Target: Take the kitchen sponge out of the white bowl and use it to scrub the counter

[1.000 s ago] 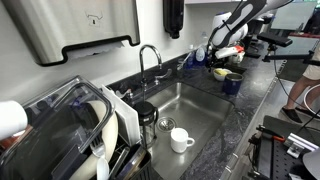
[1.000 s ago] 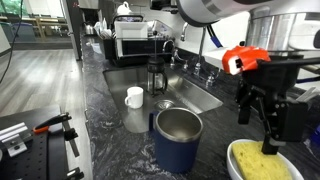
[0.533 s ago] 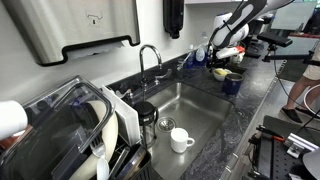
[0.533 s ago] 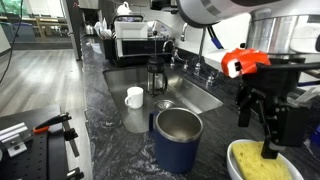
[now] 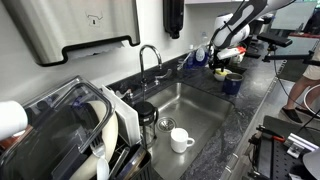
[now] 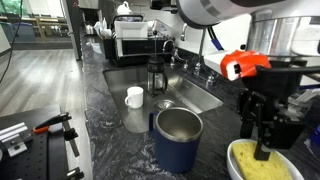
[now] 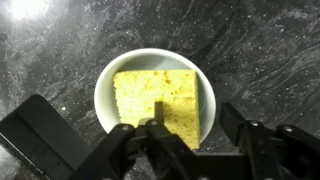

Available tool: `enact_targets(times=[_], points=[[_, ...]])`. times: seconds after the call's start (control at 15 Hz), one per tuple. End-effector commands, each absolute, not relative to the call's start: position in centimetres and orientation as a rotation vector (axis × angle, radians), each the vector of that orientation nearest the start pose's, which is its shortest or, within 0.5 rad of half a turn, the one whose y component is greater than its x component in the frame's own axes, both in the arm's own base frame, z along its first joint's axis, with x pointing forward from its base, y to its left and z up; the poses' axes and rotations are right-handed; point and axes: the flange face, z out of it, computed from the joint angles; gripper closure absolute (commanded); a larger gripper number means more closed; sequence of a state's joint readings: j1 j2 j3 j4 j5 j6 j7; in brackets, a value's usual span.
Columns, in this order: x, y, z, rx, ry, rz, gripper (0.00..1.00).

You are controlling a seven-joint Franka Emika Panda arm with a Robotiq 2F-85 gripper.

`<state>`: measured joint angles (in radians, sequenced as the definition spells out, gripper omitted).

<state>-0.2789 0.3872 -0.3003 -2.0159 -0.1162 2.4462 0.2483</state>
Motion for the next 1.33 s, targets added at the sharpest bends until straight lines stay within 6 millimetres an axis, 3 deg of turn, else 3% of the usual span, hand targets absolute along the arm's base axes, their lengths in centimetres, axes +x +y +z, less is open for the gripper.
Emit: enact_targets(times=[0.0, 0.27, 0.33, 0.73, 1.27], points=[[50.6, -33.3, 26.5, -3.119, 1.156, -0.054, 0.70], [50.3, -33.2, 26.6, -3.120, 1.157, -0.058, 0.97], [50.2, -33.2, 26.7, -3.121, 1.154, -0.062, 0.99], [50.2, -33.1, 27.5, -3.142, 1.168, -0.063, 0.98], [49.9, -33.3, 31.6, -3.173, 1.236, -0.126, 0.97]])
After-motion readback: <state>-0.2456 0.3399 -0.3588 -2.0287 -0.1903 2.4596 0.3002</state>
